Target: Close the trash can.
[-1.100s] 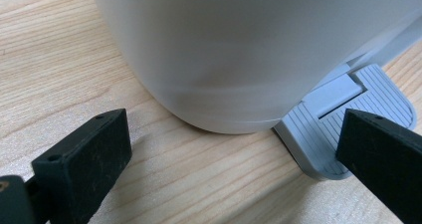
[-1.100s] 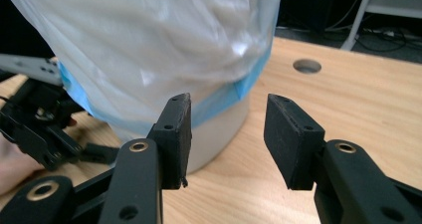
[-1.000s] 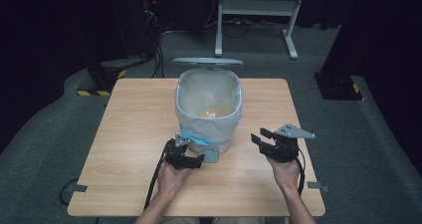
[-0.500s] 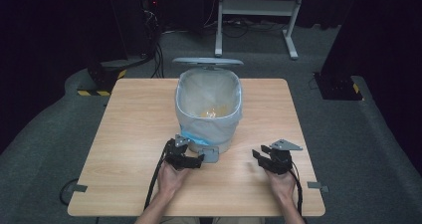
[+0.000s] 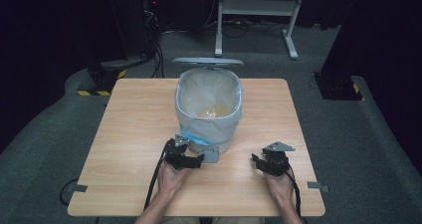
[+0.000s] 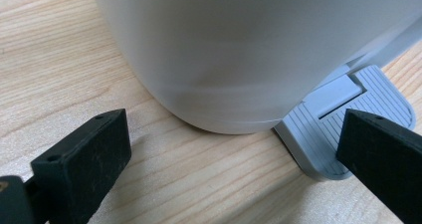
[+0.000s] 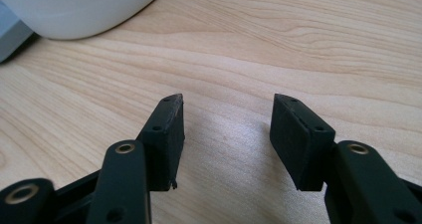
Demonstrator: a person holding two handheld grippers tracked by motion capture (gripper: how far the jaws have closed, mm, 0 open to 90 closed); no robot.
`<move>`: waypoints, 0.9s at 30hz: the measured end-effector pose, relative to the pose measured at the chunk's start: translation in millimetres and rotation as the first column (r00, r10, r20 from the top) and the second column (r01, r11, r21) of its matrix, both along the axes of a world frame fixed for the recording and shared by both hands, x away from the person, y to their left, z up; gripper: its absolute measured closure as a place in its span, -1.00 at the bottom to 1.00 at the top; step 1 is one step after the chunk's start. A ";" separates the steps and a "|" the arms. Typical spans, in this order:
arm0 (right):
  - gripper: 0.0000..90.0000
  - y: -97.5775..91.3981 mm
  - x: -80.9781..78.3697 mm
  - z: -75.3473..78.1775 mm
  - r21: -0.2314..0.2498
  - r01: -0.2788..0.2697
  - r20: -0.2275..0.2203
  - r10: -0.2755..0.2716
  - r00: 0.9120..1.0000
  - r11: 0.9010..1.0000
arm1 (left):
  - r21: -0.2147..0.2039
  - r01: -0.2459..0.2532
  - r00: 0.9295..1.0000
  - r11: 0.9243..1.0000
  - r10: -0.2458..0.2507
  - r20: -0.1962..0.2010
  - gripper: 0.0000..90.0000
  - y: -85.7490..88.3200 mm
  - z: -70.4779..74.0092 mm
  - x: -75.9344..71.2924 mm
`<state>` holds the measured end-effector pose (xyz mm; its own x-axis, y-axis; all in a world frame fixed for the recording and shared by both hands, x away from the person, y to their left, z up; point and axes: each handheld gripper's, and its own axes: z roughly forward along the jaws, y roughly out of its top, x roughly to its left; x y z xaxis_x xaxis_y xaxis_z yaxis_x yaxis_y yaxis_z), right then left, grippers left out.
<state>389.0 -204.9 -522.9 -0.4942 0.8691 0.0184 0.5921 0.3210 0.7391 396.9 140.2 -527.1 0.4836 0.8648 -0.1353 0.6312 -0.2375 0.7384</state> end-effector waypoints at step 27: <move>-0.04 3.7 -1.0 -0.2 -0.036 0.003 0.012 -0.003 1.000 0.999 | -0.015 0.015 0.999 1.000 -0.014 0.047 -0.98 12.8 14.3 -9.7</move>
<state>388.0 -201.1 -523.1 -0.4915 0.8707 -0.0187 0.5843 0.3456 0.7343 387.2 152.9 -512.9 0.5021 0.8557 -0.1255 0.5922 -0.2344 0.7709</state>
